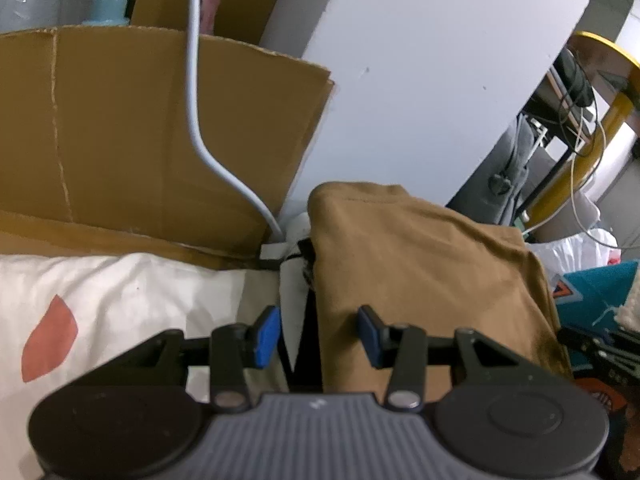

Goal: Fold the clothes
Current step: 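Move both open grippers along the edge of the folded shirt bundle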

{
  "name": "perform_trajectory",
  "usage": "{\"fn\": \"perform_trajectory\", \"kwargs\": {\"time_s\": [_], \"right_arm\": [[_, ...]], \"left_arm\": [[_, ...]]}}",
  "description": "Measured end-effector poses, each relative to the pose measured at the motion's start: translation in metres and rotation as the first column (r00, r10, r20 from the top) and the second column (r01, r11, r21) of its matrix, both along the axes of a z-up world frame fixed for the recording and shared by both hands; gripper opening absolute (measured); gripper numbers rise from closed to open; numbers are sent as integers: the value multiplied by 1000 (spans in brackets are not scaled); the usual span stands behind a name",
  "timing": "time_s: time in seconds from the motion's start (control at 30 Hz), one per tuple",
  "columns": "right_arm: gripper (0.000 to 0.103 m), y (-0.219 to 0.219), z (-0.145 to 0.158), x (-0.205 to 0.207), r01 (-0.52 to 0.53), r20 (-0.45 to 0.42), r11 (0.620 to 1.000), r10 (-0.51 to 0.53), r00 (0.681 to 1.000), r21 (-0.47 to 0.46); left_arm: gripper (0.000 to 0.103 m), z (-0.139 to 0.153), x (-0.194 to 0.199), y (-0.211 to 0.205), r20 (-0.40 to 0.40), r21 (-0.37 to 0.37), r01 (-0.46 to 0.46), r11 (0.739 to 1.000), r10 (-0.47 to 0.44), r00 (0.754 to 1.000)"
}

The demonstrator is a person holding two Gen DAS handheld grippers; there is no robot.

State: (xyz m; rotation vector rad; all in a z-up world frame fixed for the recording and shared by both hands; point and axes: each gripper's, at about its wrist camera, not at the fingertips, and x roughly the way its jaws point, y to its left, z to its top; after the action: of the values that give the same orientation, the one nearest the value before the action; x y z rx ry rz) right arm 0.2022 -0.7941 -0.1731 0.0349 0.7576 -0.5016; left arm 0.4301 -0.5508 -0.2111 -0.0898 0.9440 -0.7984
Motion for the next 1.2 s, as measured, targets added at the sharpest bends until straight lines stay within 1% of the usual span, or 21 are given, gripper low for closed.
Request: {"fn": "perform_trajectory", "kwargs": {"time_s": [0.03, 0.2, 0.27, 0.33, 0.4, 0.53, 0.63, 0.67, 0.7, 0.8, 0.87, 1.07, 1.2], "right_arm": [[18, -4, -2, 3, 12, -2, 1000, -12, 1000, 16], [17, -14, -9, 10, 42, -13, 999, -42, 999, 23], [16, -16, -11, 11, 45, -22, 999, -44, 999, 25], [11, -17, -14, 12, 44, -31, 999, -44, 999, 13], [9, -17, -17, 14, 44, -42, 999, -43, 998, 0], [8, -20, -19, 15, 42, -51, 999, -42, 998, -17], [8, -18, -18, 15, 42, -48, 997, -45, 998, -62], [8, -14, -16, 14, 57, -46, 990, -63, 997, -132], [8, -13, -14, 13, 60, -42, 987, -67, 997, -151], [8, -10, -7, 9, 56, -30, 985, -62, 998, -162], [9, -5, -4, 7, 38, -30, 981, -45, 999, -191], [10, 4, 7, 0, 21, -31, 986, -26, 999, -163], [10, 13, 9, -4, 4, -41, 990, -10, 999, -141]], "left_arm": [[46, 0, 0, -1, 0, -2, 3, 1000, -3, 1000], [46, -3, -1, -6, 11, -11, 23, 1000, -23, 1000], [46, -5, 0, -8, 10, -16, 25, 1000, -25, 1000], [46, -9, 1, -9, 7, -23, 27, 999, -26, 1000], [46, -12, 1, -11, 8, -26, 29, 999, -28, 1000], [52, -15, 2, -12, 19, -25, 32, 999, -32, 999], [54, -13, 3, -9, 29, -19, 29, 999, -29, 999], [54, -12, 3, -8, 32, -15, 28, 999, -27, 999], [53, -12, 3, -6, 35, -9, 25, 1000, -24, 999], [53, -8, 1, -1, 46, 13, 22, 1000, -23, 999], [52, -6, 0, 2, 52, 25, 23, 999, -25, 998], [51, 9, -2, 11, 55, 39, 23, 999, -25, 998], [51, 22, -5, 15, 73, 37, 36, 999, -39, 997]]}}
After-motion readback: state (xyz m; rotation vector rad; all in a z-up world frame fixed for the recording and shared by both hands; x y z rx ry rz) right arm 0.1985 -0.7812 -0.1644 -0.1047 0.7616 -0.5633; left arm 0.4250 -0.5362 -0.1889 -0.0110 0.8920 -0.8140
